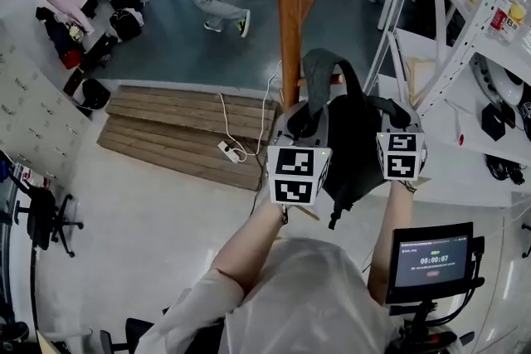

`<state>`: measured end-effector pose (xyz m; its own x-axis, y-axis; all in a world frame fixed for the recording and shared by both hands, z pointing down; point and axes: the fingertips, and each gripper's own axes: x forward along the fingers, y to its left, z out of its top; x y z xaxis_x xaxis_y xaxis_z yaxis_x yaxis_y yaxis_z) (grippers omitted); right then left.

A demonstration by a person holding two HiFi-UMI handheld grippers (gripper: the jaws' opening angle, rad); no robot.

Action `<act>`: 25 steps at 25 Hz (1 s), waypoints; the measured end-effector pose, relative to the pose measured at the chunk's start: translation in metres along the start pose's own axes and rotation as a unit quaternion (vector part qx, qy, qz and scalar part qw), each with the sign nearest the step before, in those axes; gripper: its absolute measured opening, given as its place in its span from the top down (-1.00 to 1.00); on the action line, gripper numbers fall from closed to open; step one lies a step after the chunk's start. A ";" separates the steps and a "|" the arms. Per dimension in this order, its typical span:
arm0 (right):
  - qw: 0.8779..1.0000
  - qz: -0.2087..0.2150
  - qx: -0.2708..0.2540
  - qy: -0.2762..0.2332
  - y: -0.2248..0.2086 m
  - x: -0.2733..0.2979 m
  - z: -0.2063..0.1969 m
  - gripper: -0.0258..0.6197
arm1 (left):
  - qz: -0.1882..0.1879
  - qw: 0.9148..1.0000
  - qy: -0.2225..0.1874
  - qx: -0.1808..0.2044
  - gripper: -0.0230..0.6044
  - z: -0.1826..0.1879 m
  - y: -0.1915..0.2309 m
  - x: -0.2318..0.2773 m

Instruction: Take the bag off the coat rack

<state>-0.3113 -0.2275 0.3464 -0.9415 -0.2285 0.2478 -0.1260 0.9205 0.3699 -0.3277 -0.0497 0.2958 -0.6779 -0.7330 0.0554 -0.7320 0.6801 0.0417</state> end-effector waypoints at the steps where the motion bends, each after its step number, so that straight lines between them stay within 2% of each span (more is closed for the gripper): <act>1: 1.000 -0.003 0.000 -0.003 -0.003 -0.002 0.003 0.87 | -0.003 1.000 -0.002 0.002 0.68 0.004 -0.001 -0.001; 14: 0.998 -0.057 0.005 -0.011 -0.042 -0.042 0.025 0.86 | -0.071 0.996 -0.037 0.027 0.68 0.051 -0.032 -0.014; 21: 0.994 -0.107 0.033 -0.009 -0.072 -0.081 0.015 0.86 | -0.131 0.990 -0.048 0.036 0.68 0.063 -0.069 -0.017; 25: 0.989 -0.142 0.039 0.011 -0.093 -0.102 -0.002 0.86 | -0.168 0.984 -0.044 0.034 0.68 0.059 -0.093 -0.006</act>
<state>-0.2032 -0.2909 0.2889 -0.8581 -0.4869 0.1633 -0.4086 0.8399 0.3573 -0.2593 -0.1096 0.2327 -0.3983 -0.9165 -0.0374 -0.9165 0.3993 -0.0239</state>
